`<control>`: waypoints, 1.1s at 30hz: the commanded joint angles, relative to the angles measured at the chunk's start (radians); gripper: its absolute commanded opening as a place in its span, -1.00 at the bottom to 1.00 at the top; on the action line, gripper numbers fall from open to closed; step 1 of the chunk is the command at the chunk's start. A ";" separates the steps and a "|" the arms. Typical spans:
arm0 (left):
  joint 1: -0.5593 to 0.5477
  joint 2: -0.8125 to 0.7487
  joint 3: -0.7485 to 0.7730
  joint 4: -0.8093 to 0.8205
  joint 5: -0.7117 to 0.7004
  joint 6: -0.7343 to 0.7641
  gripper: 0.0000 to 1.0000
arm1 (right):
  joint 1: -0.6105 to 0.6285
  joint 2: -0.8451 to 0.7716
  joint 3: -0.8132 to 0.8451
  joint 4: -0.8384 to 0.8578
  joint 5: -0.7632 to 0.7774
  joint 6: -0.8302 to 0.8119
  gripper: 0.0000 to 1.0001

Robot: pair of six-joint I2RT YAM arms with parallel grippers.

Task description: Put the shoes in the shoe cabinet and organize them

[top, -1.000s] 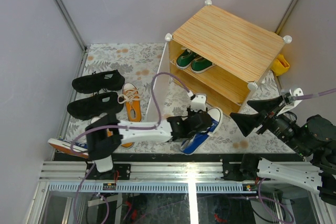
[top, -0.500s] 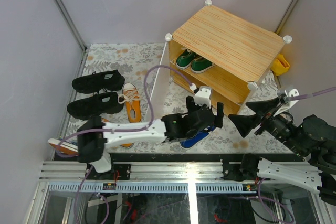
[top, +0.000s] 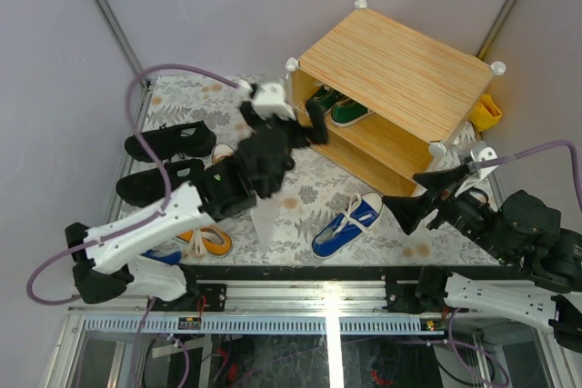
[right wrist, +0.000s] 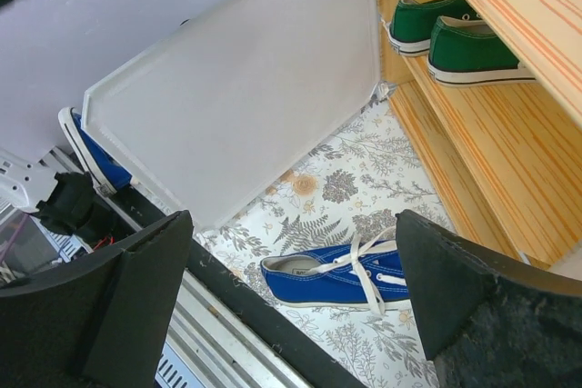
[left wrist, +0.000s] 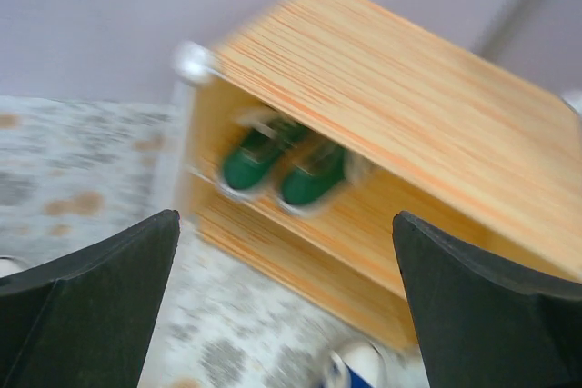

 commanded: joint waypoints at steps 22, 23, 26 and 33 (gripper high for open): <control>1.146 -0.357 -0.386 -0.634 0.097 -0.707 0.62 | 0.002 0.063 -0.017 0.087 -0.152 -0.012 0.99; 1.168 -0.355 -0.391 -0.664 0.087 -0.758 0.66 | 0.003 0.054 -0.024 0.090 -0.154 -0.005 0.99; 1.221 -0.338 -0.405 -0.756 0.084 -0.907 0.68 | 0.002 0.033 -0.040 0.096 -0.163 0.010 0.99; 1.337 -0.328 -0.480 -0.932 0.101 -1.153 0.79 | 0.002 0.024 -0.041 0.091 -0.189 0.027 0.99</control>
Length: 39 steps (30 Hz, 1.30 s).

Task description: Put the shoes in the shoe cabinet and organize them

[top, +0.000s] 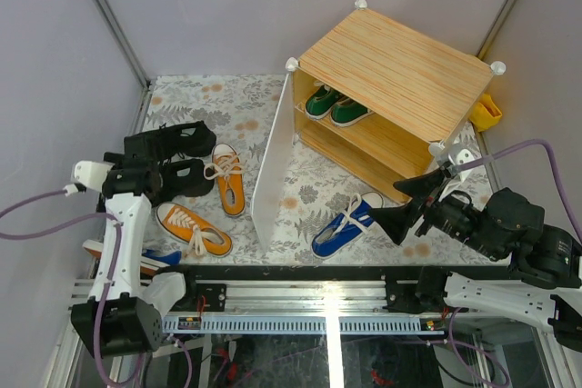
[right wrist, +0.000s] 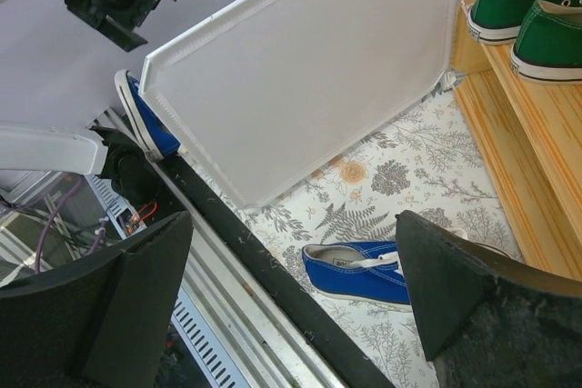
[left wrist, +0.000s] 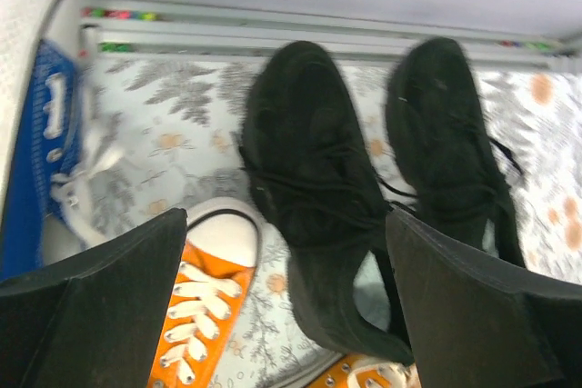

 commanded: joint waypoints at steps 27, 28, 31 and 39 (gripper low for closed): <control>0.352 0.006 -0.219 -0.268 -0.131 -0.234 0.98 | 0.002 0.018 -0.051 0.066 -0.075 0.044 0.99; 0.374 0.015 -0.229 -0.237 -0.124 -0.198 0.98 | 0.003 0.016 -0.050 0.064 -0.074 0.045 0.99; 0.451 0.032 -0.257 -0.155 -0.098 -0.102 0.98 | 0.002 0.014 -0.051 0.059 -0.066 0.044 0.99; 0.546 0.072 -0.296 0.002 0.005 0.084 1.00 | 0.003 0.026 -0.049 0.069 -0.075 0.046 0.99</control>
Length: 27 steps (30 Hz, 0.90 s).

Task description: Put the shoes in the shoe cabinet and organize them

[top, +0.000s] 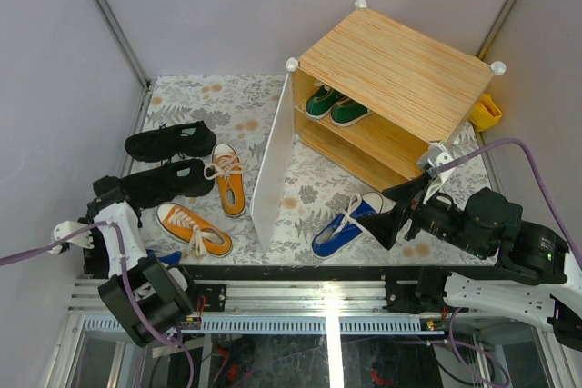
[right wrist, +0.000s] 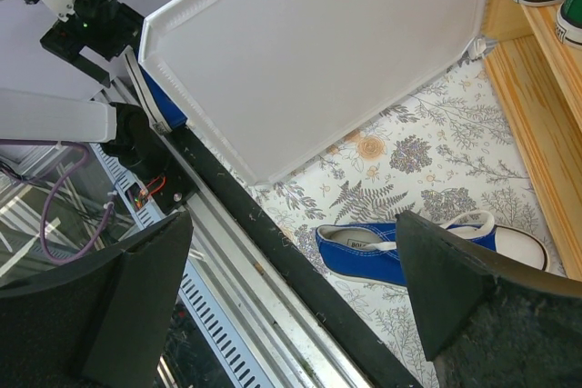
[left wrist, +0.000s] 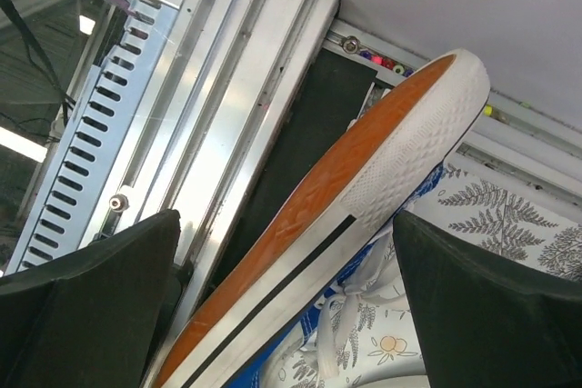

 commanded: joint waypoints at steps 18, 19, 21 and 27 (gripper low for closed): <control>0.094 0.236 -0.026 0.278 0.287 0.283 -0.37 | 0.002 -0.055 -0.004 0.041 0.052 0.027 0.99; 0.094 0.234 -0.024 0.281 0.294 0.289 -0.49 | 0.002 -0.059 -0.003 0.039 0.057 0.028 0.99; 0.094 0.226 -0.014 0.280 0.305 0.301 -0.66 | 0.003 -0.069 -0.003 0.038 0.062 0.032 0.99; 0.094 0.220 0.022 0.300 0.374 0.379 -0.70 | 0.003 -0.057 -0.001 0.039 0.066 0.032 0.99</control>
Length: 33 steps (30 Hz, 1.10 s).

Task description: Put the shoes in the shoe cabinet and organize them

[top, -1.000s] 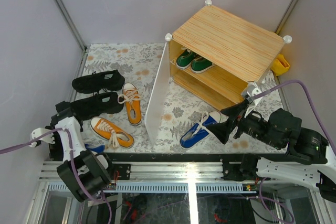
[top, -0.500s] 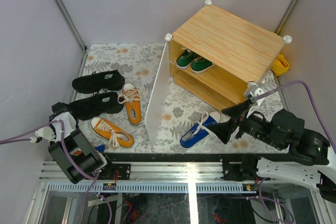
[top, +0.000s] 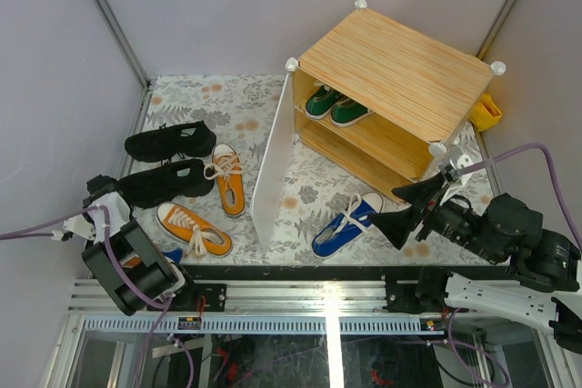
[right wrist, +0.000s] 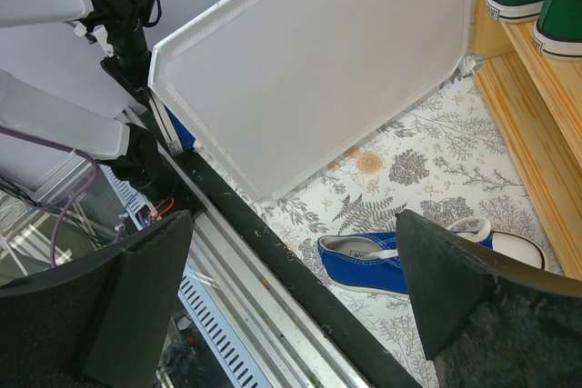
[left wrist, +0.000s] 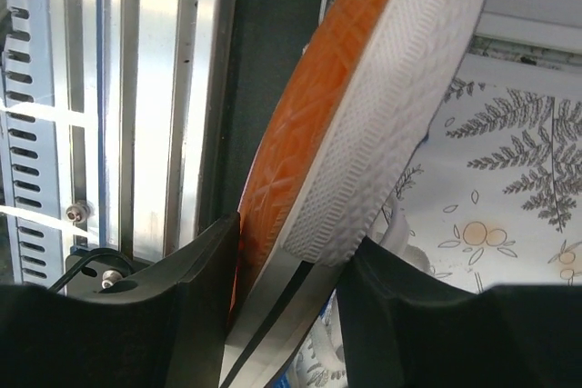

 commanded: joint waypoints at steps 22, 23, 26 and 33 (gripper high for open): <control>0.001 -0.232 0.312 0.115 0.401 0.285 -1.00 | 0.003 0.104 0.035 0.062 0.046 -0.014 0.99; -0.005 -0.229 0.345 0.097 0.390 0.290 -1.00 | 0.002 0.110 0.039 0.066 0.045 -0.017 0.99; -0.033 -0.221 0.421 0.076 0.404 0.304 -1.00 | 0.002 0.130 0.050 0.073 0.046 -0.027 0.98; -0.358 -0.146 0.619 0.061 0.308 0.270 -1.00 | 0.002 0.175 0.071 0.085 0.068 -0.041 0.99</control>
